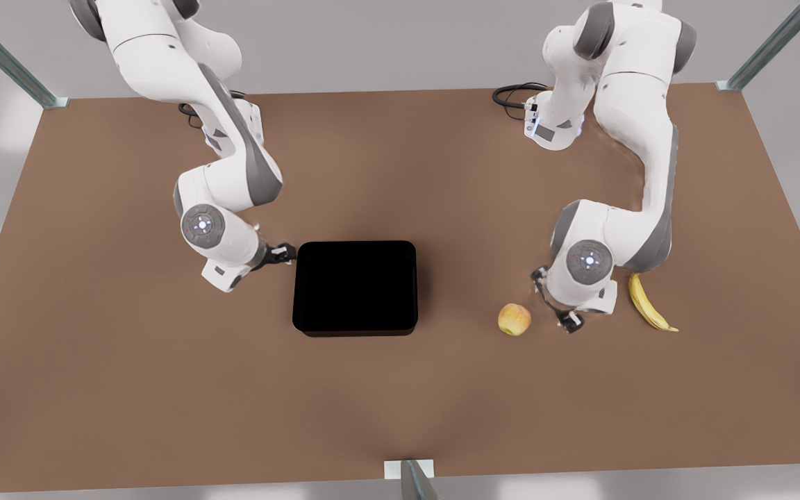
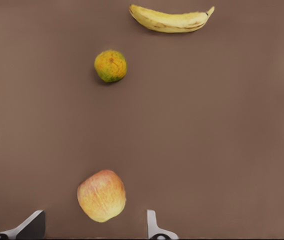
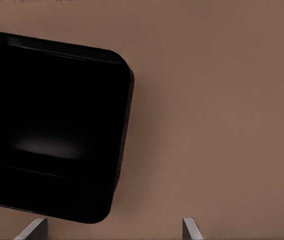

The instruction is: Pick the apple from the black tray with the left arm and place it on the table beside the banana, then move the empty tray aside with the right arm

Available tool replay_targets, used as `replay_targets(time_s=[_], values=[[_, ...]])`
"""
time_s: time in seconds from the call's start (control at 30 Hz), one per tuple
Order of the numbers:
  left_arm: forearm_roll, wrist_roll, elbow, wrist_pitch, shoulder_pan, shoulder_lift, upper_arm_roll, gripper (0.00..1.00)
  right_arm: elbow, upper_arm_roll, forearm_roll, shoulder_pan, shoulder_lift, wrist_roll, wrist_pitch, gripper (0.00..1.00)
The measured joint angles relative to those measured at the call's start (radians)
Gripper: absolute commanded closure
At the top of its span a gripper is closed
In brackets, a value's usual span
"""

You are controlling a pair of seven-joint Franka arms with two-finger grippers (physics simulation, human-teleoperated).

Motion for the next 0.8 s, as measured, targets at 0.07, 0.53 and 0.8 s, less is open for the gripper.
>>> replay_targets(time_s=[0.07,0.53,0.8], values=[[-0.072,0.249,0.046,-0.126,0.128,-0.084,0.047,0.00,-0.027,0.000,0.020,-0.002,0.016,0.022,0.057,0.00],[-0.198,1.408,-0.065,-0.156,0.169,-0.176,0.068,0.00,-0.253,0.003,0.045,0.035,0.080,0.123,0.465,0.00],[-0.198,1.760,-0.080,-0.165,0.175,-0.152,0.070,0.00,-0.286,0.006,0.044,0.053,0.130,0.154,0.555,0.10]])
